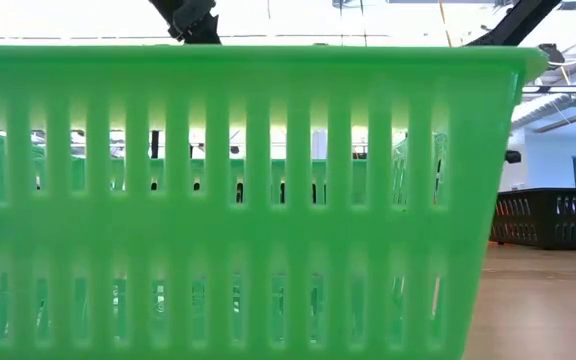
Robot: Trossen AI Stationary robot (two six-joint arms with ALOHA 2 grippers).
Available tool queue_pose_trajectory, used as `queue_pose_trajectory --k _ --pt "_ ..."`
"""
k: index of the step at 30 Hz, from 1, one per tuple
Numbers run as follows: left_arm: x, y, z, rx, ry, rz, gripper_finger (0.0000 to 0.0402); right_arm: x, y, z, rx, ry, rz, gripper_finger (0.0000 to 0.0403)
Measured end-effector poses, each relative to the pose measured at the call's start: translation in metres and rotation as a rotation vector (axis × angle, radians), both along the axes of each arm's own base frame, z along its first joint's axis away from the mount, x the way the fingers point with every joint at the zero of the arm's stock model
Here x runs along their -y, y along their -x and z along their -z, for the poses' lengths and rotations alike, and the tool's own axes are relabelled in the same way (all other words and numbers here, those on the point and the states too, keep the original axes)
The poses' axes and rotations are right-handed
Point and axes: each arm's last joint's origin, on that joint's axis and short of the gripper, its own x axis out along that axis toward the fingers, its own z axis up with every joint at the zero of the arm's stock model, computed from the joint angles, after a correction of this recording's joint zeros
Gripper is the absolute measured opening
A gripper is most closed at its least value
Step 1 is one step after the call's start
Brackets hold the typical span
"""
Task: Stack baskets on shelf by color
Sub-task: Stack the orange basket on top of the orange baskets on the shelf
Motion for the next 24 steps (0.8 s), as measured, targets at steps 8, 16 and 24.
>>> queue_pose_trajectory --k 8,16,24 --pt "0.0 0.0 0.0 -0.016 -0.021 0.021 0.0198 -0.042 0.008 -0.064 0.068 0.272 -0.04 0.0006" --pt "0.001 -0.022 -0.002 0.024 -0.141 0.237 0.0197 -0.114 0.032 -0.126 0.239 0.66 -0.053 0.0005" --pt "0.002 -0.062 -0.005 0.349 -0.049 0.34 0.0197 -0.157 0.029 -0.143 0.619 0.915 -0.136 0.0005"
